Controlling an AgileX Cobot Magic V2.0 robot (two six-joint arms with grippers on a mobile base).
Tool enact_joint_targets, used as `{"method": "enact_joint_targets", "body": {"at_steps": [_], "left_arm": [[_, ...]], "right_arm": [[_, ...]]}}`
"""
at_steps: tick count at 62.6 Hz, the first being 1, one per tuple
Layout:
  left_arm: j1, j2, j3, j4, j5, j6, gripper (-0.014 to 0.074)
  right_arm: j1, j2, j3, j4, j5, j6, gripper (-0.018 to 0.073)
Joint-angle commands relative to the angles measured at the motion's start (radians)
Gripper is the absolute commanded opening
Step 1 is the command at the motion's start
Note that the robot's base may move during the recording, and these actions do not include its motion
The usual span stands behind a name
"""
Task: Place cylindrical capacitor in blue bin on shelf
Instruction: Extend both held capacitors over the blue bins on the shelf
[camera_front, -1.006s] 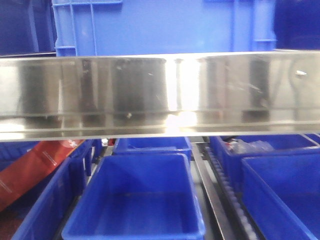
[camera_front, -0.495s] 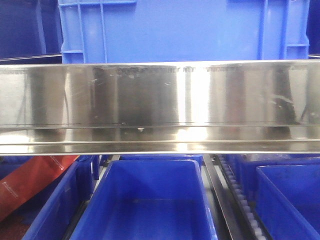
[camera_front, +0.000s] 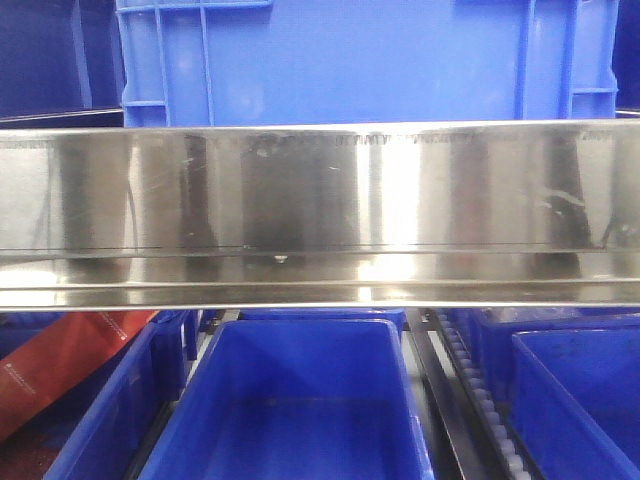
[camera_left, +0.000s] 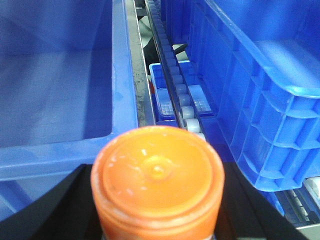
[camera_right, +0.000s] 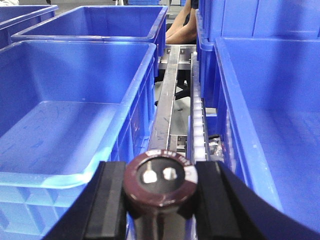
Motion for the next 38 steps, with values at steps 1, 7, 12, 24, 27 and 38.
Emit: {"method": "enact_joint_targets", "body": {"at_steps": [1, 7, 12, 24, 27, 38], "left_arm": [[-0.007, -0.004, -0.001, -0.005, -0.015, 0.001, -0.0111], [-0.007, -0.004, -0.001, -0.005, -0.015, 0.001, -0.0111], [-0.007, -0.004, -0.001, -0.005, -0.015, 0.001, -0.0111], [-0.007, -0.004, -0.001, -0.005, -0.015, 0.001, -0.0111], [-0.007, -0.004, -0.001, -0.005, -0.015, 0.001, -0.0111], [-0.007, -0.004, -0.001, -0.005, -0.015, 0.001, -0.0111]], "right_arm": [[-0.006, -0.001, -0.001, -0.004, -0.031, -0.004, -0.0162], [-0.006, -0.001, -0.001, -0.004, -0.031, -0.004, -0.0162], [-0.006, -0.001, -0.001, -0.004, -0.031, -0.004, -0.0162], [-0.006, -0.001, -0.001, -0.004, -0.031, -0.004, -0.0162], [-0.006, -0.001, -0.001, -0.004, -0.031, -0.004, -0.0162], [-0.006, -0.001, -0.001, -0.004, -0.031, -0.004, -0.0162]]}}
